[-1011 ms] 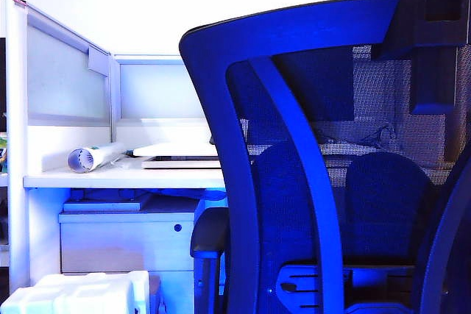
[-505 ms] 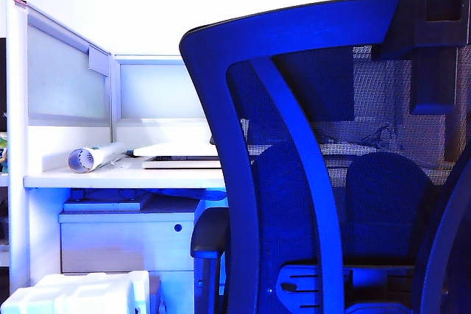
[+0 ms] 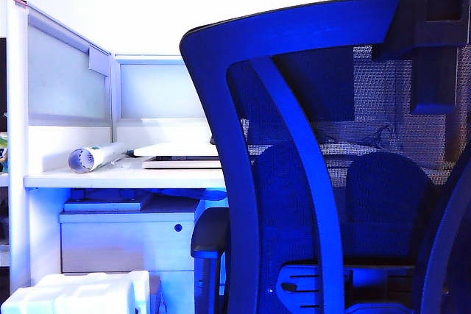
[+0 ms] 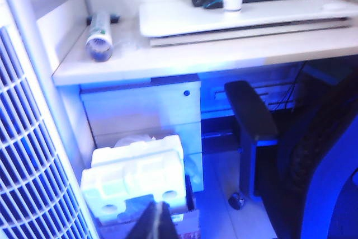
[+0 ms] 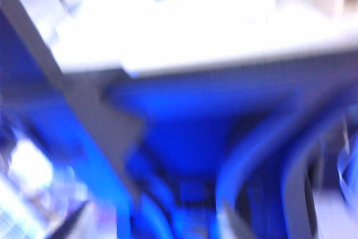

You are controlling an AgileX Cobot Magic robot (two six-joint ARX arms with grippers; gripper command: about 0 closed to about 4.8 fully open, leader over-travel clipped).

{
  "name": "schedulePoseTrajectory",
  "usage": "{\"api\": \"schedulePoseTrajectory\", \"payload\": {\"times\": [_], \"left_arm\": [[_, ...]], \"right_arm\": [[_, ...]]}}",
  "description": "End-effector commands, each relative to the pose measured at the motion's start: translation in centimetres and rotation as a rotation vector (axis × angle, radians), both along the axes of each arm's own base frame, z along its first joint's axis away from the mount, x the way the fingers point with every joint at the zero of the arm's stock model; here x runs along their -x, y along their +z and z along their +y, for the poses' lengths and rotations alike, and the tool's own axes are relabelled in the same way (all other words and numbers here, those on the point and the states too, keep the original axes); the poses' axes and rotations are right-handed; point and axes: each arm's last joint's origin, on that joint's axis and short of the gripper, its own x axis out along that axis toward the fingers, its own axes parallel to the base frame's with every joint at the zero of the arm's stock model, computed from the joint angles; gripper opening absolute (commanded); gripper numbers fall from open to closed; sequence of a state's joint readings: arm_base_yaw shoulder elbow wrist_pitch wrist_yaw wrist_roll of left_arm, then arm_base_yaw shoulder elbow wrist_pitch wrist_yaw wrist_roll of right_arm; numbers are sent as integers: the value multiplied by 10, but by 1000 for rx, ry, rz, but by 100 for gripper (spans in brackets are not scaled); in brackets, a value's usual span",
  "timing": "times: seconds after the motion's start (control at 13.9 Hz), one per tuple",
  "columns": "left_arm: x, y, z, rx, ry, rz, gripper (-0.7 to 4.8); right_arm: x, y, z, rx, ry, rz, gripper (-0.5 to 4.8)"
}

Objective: Pull out the black chair under the table.

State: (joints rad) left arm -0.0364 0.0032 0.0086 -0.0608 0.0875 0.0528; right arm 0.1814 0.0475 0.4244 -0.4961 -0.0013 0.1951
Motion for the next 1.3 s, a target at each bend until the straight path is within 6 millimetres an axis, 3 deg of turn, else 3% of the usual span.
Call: {"api": "schedulePoseTrajectory", "payload": {"times": [0.07, 0.43, 0.65, 0.79, 0.87, 0.94, 1.01, 1.3], "left_arm": [[0, 0, 0, -4, 7, -4, -5], [0, -7, 4, -17, 118, 66, -5], [0, -8, 4, -20, 118, 78, -5], [1, -11, 4, -66, 113, 105, -5], [1, -12, 4, -91, 129, 110, -5], [1, -13, 5, -94, 151, 122, -5], [1, -12, 5, -99, 158, 121, -5], [1, -12, 5, -110, 160, 115, -4]], "right_arm": [[-16, -24, 2, 34, -31, -15, 260], [-24, -55, 1, 91, -113, 54, 260], [-27, -74, 1, 124, -127, 87, 210], [-29, -87, 1, 140, -126, 123, 210], [-31, -94, 0, 153, -164, 130, 151], [-33, -100, 0, 159, -180, 137, 53], [-33, -100, 0, 161, -191, 134, 0], [-34, -100, -11, 195, -297, 136, -6]]}}
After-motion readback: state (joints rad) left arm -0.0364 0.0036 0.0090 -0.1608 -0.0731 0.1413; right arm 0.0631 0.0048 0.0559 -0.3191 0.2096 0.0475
